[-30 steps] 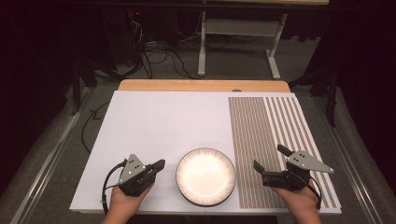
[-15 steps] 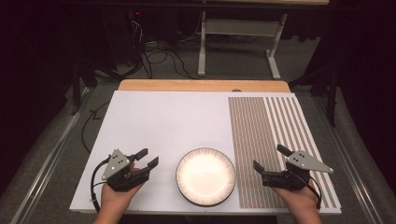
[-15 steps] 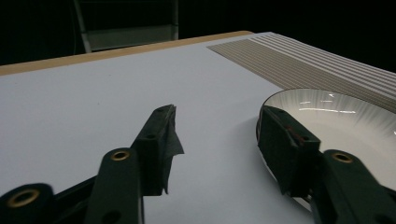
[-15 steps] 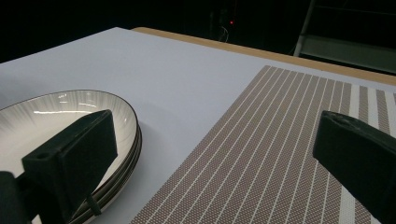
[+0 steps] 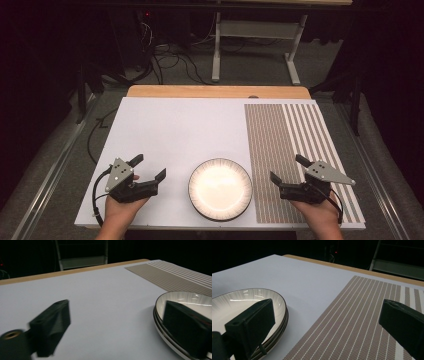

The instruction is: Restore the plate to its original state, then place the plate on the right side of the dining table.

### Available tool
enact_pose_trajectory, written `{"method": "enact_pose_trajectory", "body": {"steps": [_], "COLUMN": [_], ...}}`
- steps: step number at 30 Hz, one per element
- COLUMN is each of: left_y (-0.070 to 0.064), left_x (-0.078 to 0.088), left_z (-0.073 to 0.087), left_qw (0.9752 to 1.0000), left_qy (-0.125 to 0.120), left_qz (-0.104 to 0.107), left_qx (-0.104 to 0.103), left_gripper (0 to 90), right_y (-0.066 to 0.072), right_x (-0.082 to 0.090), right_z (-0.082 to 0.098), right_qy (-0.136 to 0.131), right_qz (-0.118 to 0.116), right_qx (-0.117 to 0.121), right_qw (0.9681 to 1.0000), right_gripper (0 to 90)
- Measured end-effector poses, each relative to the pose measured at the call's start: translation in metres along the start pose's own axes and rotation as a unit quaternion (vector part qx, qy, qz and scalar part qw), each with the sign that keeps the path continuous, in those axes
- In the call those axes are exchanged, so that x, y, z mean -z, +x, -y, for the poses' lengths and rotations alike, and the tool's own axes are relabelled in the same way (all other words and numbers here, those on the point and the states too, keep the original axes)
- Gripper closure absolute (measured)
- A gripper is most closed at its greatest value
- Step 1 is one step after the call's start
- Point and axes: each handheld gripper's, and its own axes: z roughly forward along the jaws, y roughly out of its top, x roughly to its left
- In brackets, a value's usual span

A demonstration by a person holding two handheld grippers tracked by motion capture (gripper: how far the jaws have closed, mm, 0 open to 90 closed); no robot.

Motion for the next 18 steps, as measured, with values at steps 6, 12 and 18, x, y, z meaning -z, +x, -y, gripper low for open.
{"method": "enact_pose_trajectory", "body": {"steps": [6, 12, 18], "left_y": [0.0007, 0.0003, -0.0024], "left_x": [0.0002, -0.0008, -0.0019], "left_z": [-0.0007, -0.0008, -0.0012], "left_qw": [1.0000, 1.0000, 0.9999], "left_qy": [0.005, 0.008, 0.009], "left_qz": [0.001, 0.002, 0.001], "left_qx": [-0.001, -0.002, -0.009], "left_gripper": [0.1, 0.1, 0.1], "right_y": [0.0015, 0.0027, 0.0051], "right_x": [-0.0031, -0.0043, -0.0078], "right_z": [-0.0002, 0.0000, 0.0009], "right_qy": [0.003, 0.002, 0.013], "right_qz": [-0.001, -0.006, -0.014], "right_qx": [0.004, 0.008, 0.010], "right_qw": [1.0000, 0.9999, 0.9998], "right_gripper": [2.8, 3.7, 9.4]}}
